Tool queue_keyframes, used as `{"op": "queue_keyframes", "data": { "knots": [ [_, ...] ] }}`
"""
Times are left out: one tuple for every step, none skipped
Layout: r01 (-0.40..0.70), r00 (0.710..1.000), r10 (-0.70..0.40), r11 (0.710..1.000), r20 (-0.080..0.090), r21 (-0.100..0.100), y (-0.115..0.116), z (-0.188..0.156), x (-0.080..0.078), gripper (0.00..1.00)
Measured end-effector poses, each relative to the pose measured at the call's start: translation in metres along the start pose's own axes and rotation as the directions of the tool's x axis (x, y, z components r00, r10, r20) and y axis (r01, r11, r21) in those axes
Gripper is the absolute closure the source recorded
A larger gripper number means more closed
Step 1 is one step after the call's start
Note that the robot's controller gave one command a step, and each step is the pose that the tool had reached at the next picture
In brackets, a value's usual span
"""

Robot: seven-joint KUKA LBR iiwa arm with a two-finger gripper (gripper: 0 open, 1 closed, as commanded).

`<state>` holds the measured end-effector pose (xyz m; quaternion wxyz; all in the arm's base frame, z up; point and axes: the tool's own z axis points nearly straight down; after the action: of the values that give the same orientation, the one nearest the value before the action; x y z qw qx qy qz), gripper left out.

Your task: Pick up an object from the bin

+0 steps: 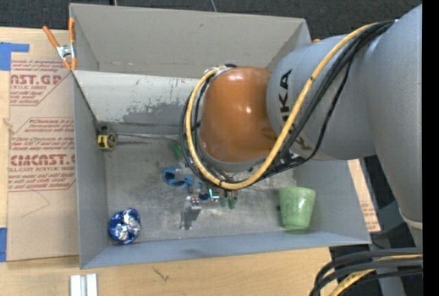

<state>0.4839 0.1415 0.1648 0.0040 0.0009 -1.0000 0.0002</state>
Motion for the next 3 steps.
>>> {"op": "queue_keyframes", "data": {
  "knots": [
    [-0.211, 0.977, 0.211, 0.978, 0.012, -0.007, -0.0518, 0.0924, -0.0508, 0.0],
    [-0.209, 0.978, 0.209, 0.978, 0.01, -0.005, -0.0502, 0.0907, -0.052, 0.0],
    [-0.208, 0.978, 0.208, 0.978, 0.01, -0.005, -0.0489, 0.0898, -0.0528, 0.0]
  ]
}}
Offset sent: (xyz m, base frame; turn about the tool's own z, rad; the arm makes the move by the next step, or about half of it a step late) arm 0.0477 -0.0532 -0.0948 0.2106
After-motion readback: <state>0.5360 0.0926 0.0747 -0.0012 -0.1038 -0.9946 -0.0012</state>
